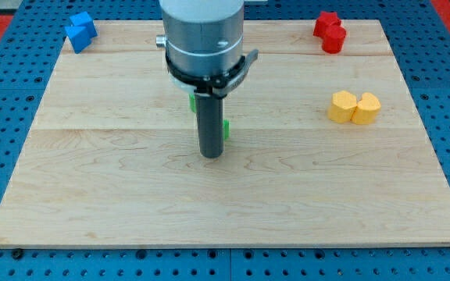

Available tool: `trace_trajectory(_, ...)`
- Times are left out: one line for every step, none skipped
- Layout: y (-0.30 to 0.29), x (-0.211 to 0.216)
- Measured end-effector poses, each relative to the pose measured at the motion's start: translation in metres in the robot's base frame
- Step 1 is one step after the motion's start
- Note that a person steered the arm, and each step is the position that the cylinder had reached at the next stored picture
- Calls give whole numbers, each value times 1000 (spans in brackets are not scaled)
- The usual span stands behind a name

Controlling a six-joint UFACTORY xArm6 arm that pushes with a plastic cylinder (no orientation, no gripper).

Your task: Push yellow heart along with the yellow hexagon closer to the green star

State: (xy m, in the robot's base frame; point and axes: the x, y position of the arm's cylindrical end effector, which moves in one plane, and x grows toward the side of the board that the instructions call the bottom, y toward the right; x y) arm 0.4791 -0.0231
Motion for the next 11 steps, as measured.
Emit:
trace_trajectory(0,-23)
trace_trajectory(0,-32)
trace_trajectory(26,-24)
trace_trajectory(97,-16)
trace_trajectory(188,-16)
trace_trajectory(262,-16)
trace_trajectory(299,-27)
trace_trajectory(299,-40)
trace_trajectory(282,-46)
trace_trajectory(249,-47)
trace_trajectory(203,-47)
